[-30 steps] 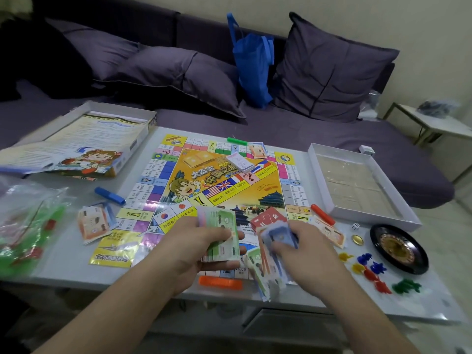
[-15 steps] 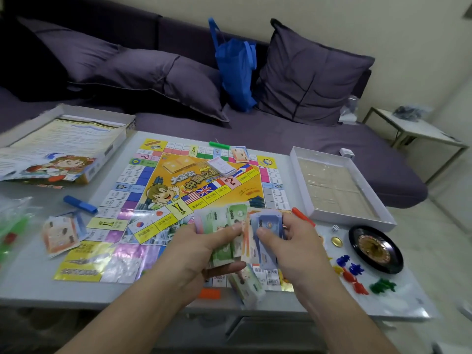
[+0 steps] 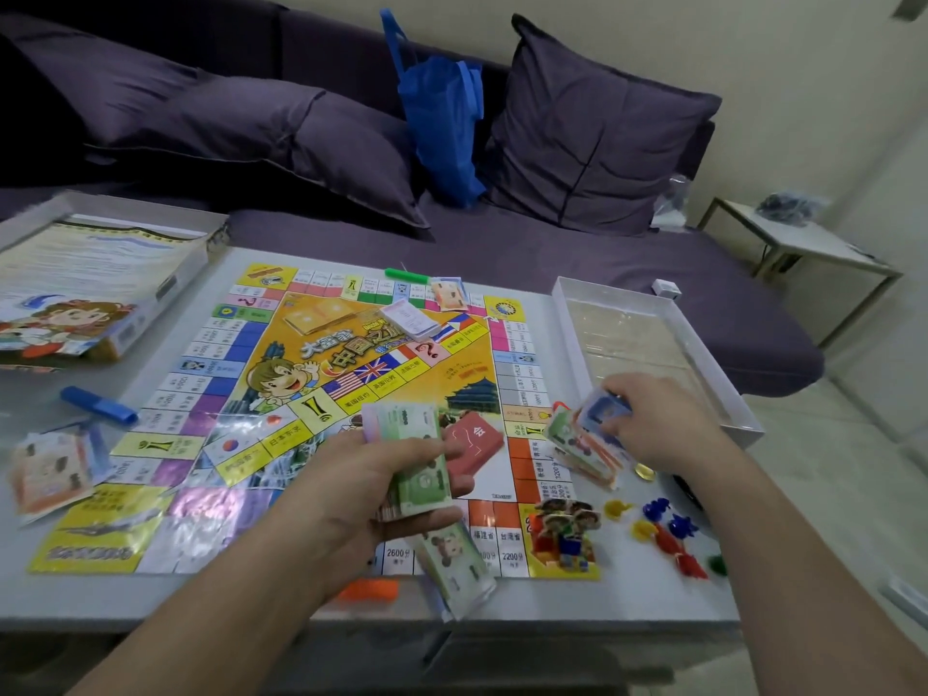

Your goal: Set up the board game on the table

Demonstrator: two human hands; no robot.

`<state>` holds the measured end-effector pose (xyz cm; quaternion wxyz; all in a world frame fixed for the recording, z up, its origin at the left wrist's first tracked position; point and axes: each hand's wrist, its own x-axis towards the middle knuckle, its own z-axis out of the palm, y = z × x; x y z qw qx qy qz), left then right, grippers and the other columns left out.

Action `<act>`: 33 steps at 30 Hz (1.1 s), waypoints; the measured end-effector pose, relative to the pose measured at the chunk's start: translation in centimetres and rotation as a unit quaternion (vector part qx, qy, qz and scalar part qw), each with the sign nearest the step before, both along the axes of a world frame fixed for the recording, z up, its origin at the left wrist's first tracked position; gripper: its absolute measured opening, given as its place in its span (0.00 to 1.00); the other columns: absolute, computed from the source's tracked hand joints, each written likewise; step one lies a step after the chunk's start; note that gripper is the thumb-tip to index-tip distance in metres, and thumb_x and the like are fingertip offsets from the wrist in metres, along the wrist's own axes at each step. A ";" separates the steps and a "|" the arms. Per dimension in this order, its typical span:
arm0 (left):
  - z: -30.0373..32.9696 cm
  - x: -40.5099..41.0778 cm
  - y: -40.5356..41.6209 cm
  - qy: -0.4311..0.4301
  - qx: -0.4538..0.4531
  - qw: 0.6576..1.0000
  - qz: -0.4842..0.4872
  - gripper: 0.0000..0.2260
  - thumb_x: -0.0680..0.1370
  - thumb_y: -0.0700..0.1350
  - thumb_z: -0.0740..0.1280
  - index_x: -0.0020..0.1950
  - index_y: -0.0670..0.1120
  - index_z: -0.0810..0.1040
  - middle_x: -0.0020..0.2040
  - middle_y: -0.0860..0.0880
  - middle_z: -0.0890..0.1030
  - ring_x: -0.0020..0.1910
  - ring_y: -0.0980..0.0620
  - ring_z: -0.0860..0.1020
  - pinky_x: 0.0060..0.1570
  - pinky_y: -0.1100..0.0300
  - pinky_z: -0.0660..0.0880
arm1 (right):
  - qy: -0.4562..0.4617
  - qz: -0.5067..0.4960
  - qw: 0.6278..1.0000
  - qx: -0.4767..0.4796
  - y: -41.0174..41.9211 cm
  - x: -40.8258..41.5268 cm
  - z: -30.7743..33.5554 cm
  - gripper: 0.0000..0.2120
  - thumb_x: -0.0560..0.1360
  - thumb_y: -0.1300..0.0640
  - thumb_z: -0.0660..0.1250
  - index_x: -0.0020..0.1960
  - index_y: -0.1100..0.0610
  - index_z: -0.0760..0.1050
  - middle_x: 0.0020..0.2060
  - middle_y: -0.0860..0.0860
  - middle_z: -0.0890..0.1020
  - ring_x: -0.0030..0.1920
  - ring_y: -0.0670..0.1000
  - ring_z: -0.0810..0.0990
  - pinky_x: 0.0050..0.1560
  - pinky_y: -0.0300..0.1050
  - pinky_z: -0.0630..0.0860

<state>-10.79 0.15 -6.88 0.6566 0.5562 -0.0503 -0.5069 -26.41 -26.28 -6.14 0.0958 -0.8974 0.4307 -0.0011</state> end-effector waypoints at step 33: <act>-0.6 2.3 1.2 -0.014 -0.044 0.994 0.102 0.12 0.72 0.40 0.79 0.54 0.42 0.85 0.46 0.40 0.88 0.39 0.44 0.88 0.30 0.52 0.84 | -0.369 -0.012 0.865 0.340 15.5 6.9 -0.2 0.05 0.81 0.58 0.72 0.51 0.51 0.85 0.44 0.51 0.88 0.46 0.54 0.87 0.47 0.57 0.86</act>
